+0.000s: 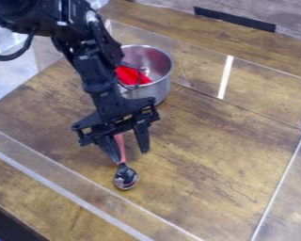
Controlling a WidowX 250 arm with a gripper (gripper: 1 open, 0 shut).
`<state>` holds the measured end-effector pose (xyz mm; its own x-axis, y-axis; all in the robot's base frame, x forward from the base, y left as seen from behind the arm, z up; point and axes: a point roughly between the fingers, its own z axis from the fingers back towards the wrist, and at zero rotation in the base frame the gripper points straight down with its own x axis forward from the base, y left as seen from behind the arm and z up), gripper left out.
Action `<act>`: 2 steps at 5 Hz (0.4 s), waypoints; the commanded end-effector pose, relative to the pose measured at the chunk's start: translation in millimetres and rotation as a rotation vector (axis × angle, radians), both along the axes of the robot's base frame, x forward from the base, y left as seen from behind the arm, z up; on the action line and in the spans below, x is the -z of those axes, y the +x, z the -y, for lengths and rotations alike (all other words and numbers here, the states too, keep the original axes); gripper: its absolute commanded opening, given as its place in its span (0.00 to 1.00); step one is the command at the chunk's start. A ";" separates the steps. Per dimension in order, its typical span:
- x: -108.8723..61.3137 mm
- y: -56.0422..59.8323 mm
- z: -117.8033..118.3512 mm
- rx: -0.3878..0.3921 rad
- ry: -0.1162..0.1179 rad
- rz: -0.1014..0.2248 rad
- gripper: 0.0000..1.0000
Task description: Move the pink spoon to the right side of the table
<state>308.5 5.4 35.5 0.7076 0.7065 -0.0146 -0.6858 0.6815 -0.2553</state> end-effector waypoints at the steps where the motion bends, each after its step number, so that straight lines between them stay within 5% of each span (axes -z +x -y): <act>1: -1.7 4.5 -20.6 -0.005 0.047 0.022 0.00; 2: -5.5 6.3 -12.9 0.011 0.053 0.026 0.00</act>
<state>305.9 20.4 28.6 0.7058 0.7084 0.0044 -0.6918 0.6906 -0.2112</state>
